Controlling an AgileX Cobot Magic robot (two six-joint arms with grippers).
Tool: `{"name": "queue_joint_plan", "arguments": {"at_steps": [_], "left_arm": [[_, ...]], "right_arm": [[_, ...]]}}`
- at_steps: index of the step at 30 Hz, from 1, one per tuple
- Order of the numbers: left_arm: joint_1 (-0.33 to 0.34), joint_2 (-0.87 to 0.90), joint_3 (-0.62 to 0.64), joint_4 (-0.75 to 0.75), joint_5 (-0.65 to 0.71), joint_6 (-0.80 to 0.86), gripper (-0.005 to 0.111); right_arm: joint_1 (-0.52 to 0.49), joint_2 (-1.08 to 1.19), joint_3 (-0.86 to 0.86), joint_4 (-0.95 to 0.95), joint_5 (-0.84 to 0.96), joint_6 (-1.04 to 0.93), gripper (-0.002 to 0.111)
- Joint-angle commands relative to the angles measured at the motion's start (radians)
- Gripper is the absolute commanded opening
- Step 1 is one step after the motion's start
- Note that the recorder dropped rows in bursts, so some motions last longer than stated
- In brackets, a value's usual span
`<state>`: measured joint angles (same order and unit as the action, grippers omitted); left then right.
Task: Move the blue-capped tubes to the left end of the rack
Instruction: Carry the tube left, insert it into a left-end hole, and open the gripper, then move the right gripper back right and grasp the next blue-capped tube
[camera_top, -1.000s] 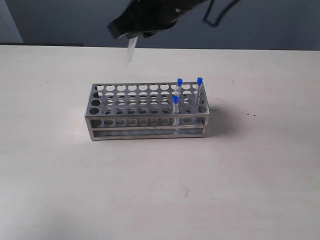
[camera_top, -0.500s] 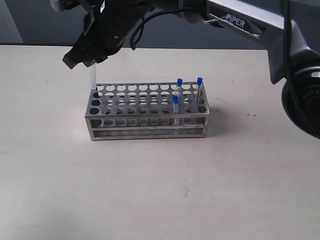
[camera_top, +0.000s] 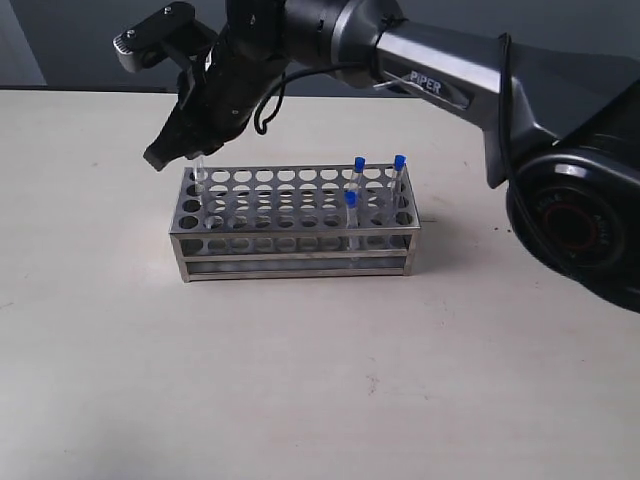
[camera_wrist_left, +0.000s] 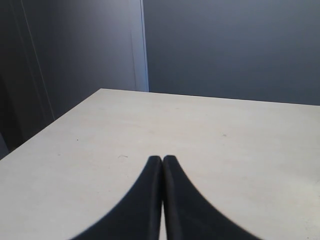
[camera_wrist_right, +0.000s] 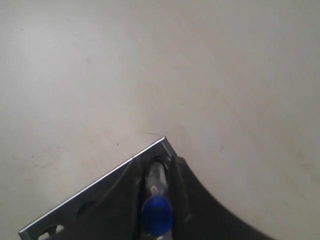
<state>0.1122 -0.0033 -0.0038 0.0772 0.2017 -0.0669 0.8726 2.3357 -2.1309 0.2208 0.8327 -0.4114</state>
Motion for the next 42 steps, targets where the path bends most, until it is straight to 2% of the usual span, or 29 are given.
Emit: {"name": "queue_joint_plan", "arguments": {"at_steps": [1, 5, 7, 8, 10, 11, 16, 24, 28, 34, 42], "left_arm": [[-0.006, 0.003, 0.004, -0.005, -0.011, -0.002, 0.000], [-0.006, 0.003, 0.004, -0.005, -0.011, -0.002, 0.000], [-0.006, 0.003, 0.004, -0.005, -0.011, -0.002, 0.000], [-0.006, 0.003, 0.004, -0.005, -0.011, -0.002, 0.000], [-0.006, 0.003, 0.004, -0.005, -0.011, -0.002, 0.000], [-0.006, 0.003, 0.004, -0.005, -0.011, -0.002, 0.000], [-0.006, 0.003, 0.004, -0.005, -0.011, -0.002, 0.000], [-0.006, 0.003, 0.004, -0.005, -0.011, -0.002, 0.000], [-0.006, 0.003, 0.004, -0.005, -0.011, -0.002, 0.000], [-0.006, 0.003, 0.004, -0.005, -0.011, -0.002, 0.000], [-0.006, 0.003, 0.004, -0.005, -0.011, -0.002, 0.000]], "right_arm": [[0.000, 0.027, 0.000, 0.032, -0.044, -0.002, -0.001], [0.000, 0.047, 0.000, 0.052, -0.068, -0.002, 0.000], [0.000, 0.047, 0.000, 0.068, -0.070, -0.002, 0.012], [0.000, 0.047, 0.000, 0.088, -0.078, -0.002, 0.024], [0.000, 0.045, 0.000, 0.110, -0.076, 0.005, 0.039], [0.000, 0.042, 0.000, 0.110, -0.066, 0.012, 0.041], [0.000, -0.010, 0.000, 0.094, 0.027, 0.057, 0.041], [-0.008, -0.128, 0.000, -0.207, 0.235, 0.302, 0.041], [-0.044, -0.160, 0.002, -0.266, 0.388, 0.341, 0.041], [-0.093, -0.214, 0.113, -0.279, 0.388, 0.341, 0.041], [-0.100, -0.291, 0.308, -0.264, 0.388, 0.346, 0.041]]}}
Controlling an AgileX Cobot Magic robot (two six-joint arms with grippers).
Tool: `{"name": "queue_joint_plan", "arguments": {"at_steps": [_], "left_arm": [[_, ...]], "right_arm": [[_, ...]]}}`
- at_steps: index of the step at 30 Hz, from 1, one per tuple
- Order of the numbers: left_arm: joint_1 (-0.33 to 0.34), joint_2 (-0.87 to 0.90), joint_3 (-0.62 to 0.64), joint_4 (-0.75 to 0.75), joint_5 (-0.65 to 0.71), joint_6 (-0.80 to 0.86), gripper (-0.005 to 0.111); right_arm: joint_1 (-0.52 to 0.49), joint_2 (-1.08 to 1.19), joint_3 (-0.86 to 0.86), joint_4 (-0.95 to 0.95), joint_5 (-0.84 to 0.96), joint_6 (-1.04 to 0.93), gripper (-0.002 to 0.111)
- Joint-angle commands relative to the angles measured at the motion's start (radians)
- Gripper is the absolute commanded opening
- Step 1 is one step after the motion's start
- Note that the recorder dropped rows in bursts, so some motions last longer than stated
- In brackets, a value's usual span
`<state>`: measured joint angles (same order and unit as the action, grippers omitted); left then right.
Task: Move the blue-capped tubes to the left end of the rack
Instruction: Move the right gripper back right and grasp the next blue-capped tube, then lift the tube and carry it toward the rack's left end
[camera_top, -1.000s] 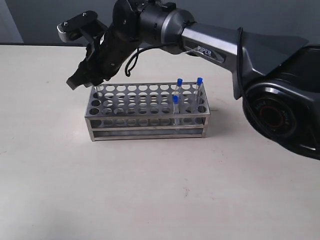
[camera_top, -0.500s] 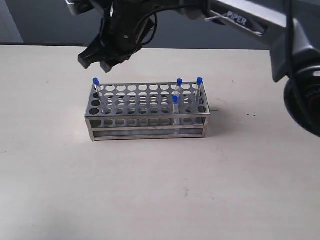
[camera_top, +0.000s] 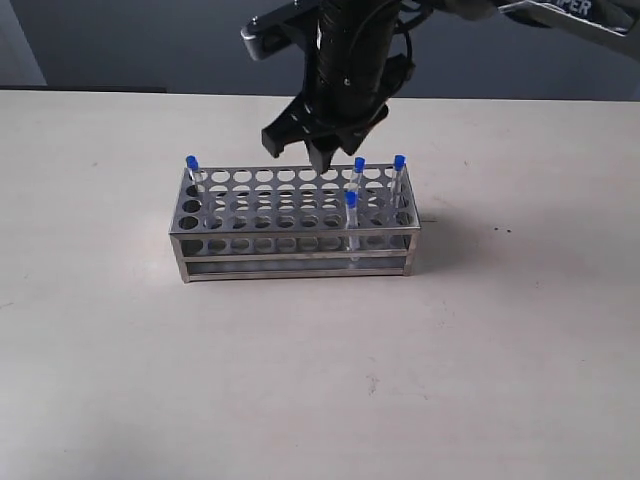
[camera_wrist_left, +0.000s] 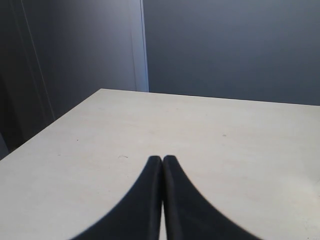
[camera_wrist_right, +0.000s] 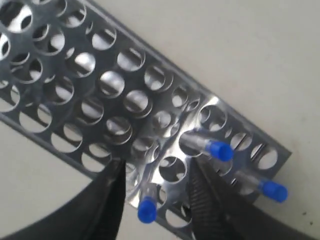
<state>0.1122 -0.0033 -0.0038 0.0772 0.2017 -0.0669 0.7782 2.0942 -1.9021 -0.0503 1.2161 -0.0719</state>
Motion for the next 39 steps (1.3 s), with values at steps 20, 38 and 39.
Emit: {"name": "queue_joint_plan", "arguments": {"at_steps": [20, 38, 39], "left_arm": [[-0.006, 0.003, 0.004, -0.005, -0.011, -0.002, 0.000], [-0.006, 0.003, 0.004, -0.005, -0.011, -0.002, 0.000], [-0.006, 0.003, 0.004, -0.005, -0.011, -0.002, 0.000]], "right_arm": [[-0.010, -0.065, 0.281, -0.012, -0.164, 0.032, 0.040], [-0.008, -0.153, 0.281, -0.029, -0.186, 0.021, 0.000], [-0.008, -0.181, 0.281, -0.029, -0.195, 0.021, 0.000]]}}
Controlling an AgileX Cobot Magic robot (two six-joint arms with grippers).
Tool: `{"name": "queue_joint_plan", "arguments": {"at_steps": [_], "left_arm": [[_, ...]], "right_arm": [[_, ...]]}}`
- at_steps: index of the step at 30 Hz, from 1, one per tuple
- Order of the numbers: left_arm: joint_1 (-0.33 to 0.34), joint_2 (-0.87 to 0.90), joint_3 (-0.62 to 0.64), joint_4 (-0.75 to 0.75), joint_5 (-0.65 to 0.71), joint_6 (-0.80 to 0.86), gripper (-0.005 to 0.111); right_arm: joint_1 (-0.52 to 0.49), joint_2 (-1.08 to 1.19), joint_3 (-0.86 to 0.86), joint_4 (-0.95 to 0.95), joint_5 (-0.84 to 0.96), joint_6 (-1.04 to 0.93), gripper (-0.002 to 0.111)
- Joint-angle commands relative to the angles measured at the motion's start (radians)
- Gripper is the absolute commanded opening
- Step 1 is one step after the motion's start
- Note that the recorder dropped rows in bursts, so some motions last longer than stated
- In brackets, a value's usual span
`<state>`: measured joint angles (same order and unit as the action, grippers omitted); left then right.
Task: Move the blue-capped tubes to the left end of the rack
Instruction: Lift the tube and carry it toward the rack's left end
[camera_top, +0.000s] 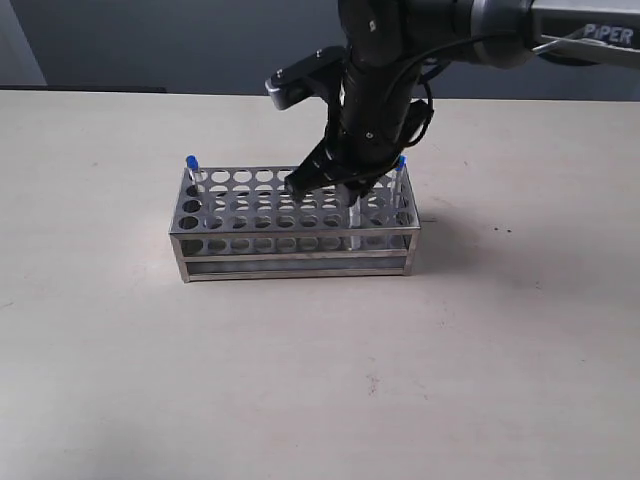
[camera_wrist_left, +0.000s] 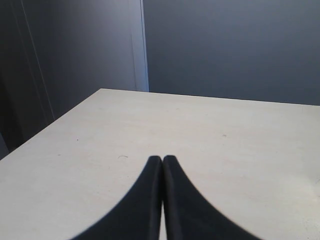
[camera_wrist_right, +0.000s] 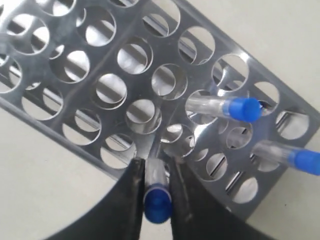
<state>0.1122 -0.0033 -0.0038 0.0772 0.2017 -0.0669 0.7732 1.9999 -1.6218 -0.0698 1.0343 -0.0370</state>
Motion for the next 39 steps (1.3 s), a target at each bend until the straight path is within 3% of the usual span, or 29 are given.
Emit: {"name": "queue_joint_plan", "arguments": {"at_steps": [1, 8, 15, 21, 28, 33, 39], "left_arm": [[-0.006, 0.003, 0.004, -0.005, -0.011, -0.002, 0.000], [-0.006, 0.003, 0.004, -0.005, -0.011, -0.002, 0.000], [-0.006, 0.003, 0.004, -0.005, -0.011, -0.002, 0.000], [-0.006, 0.003, 0.004, -0.005, -0.011, -0.002, 0.000], [-0.006, 0.003, 0.004, -0.005, -0.011, -0.002, 0.000], [-0.006, 0.003, 0.004, -0.005, -0.011, -0.002, 0.000], [-0.006, 0.003, 0.004, -0.005, -0.011, -0.002, 0.000]], "right_arm": [[-0.003, -0.106, 0.001, -0.009, -0.023, -0.014, 0.000], [-0.003, -0.218, 0.001, 0.058, -0.116, -0.063, -0.001], [0.003, -0.162, -0.043, 0.404, -0.157, -0.337, -0.001], [0.071, -0.025, -0.234, 0.407, -0.129, -0.355, -0.001], [0.106, 0.202, -0.531, 0.316, 0.022, -0.321, -0.001], [0.106, 0.285, -0.613, 0.278, 0.084, -0.305, -0.001], [0.106, 0.298, -0.618, 0.254, 0.037, -0.305, -0.001]]}}
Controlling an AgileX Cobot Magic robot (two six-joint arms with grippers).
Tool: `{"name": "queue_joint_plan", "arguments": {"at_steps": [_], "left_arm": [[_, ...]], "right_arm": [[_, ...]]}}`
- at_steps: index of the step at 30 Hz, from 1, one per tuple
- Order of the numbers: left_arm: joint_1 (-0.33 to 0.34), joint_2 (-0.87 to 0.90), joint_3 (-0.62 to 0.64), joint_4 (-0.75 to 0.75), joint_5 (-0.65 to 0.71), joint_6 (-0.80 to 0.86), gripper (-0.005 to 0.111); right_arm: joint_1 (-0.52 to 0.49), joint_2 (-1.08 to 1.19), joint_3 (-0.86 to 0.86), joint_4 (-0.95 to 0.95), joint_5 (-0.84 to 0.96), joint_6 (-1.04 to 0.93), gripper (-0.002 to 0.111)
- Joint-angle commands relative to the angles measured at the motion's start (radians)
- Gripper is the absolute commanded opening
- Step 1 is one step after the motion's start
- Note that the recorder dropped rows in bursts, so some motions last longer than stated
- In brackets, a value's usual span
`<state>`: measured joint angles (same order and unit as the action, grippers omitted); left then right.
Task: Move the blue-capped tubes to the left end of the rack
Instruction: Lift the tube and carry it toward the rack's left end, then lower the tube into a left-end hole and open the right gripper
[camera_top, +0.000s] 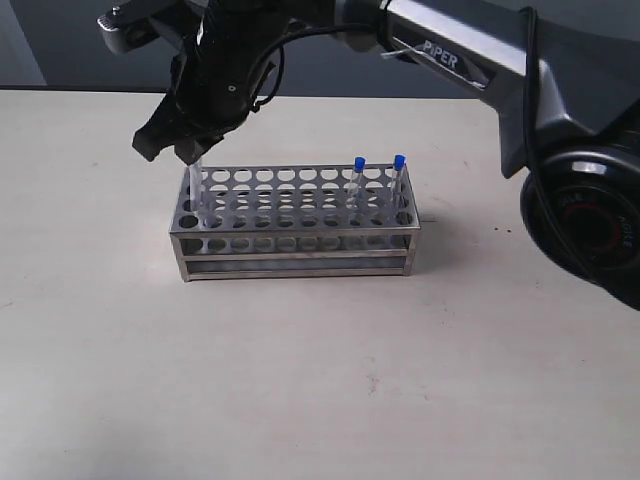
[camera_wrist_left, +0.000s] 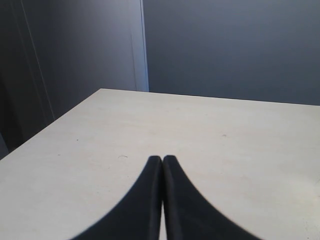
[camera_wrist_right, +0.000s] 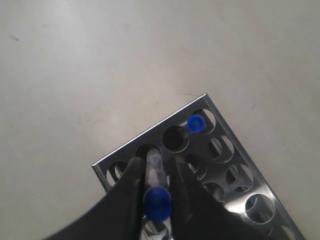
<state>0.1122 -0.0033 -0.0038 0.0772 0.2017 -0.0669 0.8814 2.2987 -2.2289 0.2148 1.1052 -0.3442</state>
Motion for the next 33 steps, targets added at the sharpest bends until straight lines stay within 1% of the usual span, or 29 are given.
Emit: {"name": "queue_joint_plan", "arguments": {"at_steps": [1, 6, 9, 16, 23, 33], "left_arm": [[-0.006, 0.003, 0.004, -0.005, -0.011, -0.002, 0.000], [-0.006, 0.003, 0.004, -0.005, -0.011, -0.002, 0.000], [-0.006, 0.003, 0.004, -0.005, -0.011, -0.002, 0.000], [-0.006, 0.003, 0.004, -0.005, -0.011, -0.002, 0.000], [-0.006, 0.003, 0.004, -0.005, -0.011, -0.002, 0.000], [-0.006, 0.003, 0.004, -0.005, -0.011, -0.002, 0.000]], "right_arm": [[-0.003, 0.000, -0.011, -0.030, -0.038, 0.003, -0.001], [-0.003, 0.000, -0.011, -0.025, -0.041, 0.005, -0.001], [-0.003, -0.007, -0.013, 0.018, -0.017, 0.005, -0.001], [-0.003, -0.010, -0.079, 0.030, -0.011, 0.005, -0.001], [-0.003, 0.010, -0.081, -0.032, -0.016, 0.025, -0.001], [-0.003, 0.067, -0.081, -0.049, -0.015, 0.026, -0.001]]}}
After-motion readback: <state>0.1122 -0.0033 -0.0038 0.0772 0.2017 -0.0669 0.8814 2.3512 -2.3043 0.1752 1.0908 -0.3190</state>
